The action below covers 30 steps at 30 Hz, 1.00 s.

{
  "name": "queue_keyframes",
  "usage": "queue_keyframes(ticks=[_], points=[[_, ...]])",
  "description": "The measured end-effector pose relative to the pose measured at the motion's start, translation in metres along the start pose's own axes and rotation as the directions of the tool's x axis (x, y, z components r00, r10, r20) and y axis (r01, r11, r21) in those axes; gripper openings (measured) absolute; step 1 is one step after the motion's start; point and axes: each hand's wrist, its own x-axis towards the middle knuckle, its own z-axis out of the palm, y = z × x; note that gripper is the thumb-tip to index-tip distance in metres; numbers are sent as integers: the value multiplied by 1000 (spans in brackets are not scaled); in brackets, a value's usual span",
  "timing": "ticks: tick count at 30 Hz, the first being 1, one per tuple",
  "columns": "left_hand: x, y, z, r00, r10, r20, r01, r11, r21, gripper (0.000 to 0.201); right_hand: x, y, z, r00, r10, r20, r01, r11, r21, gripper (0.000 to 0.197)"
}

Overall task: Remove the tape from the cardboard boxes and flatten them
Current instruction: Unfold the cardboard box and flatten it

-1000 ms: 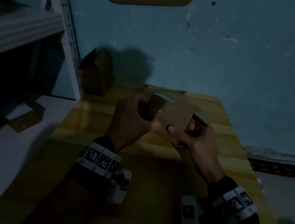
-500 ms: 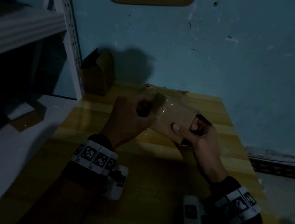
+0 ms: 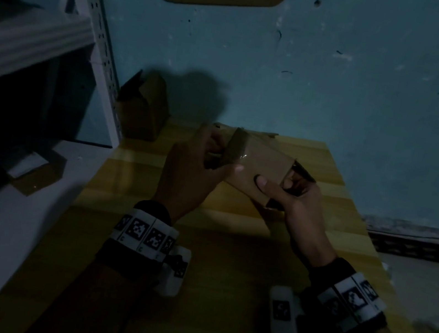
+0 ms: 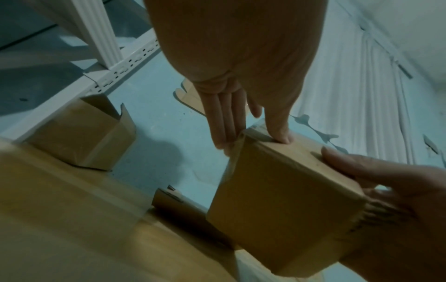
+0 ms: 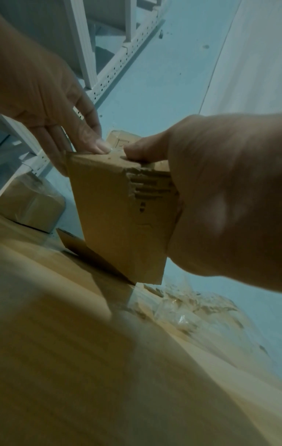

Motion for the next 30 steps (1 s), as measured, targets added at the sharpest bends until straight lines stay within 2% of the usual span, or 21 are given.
queue_keyframes(ticks=[4,7,10,14,19,25,30], points=[[-2,-4,4,998,53,28,-54,998,35,35,0,3,1,1000,5,-17,-5,1000,-28,42],[-2,-4,3,999,9,38,-8,999,-46,35,0,4,-1,1000,14,-15,-14,999,-50,33],[-2,-5,3,999,-20,40,22,997,-73,33,-2,4,0,1000,14,0,-14,999,-31,36],[-3,-9,6,998,60,0,-60,998,18,21,-1,4,3,1000,8,-14,-9,1000,-17,44],[-3,-11,7,988,155,27,-158,969,189,9,-1,2,4,1000,1,-7,-1,1000,-21,44],[-2,-12,7,996,81,44,-88,971,221,6,-1,3,2,1000,6,10,-6,999,-47,36],[2,-14,1,999,-33,19,31,995,91,8,1,4,-2,1000,22,15,-21,999,-28,37]])
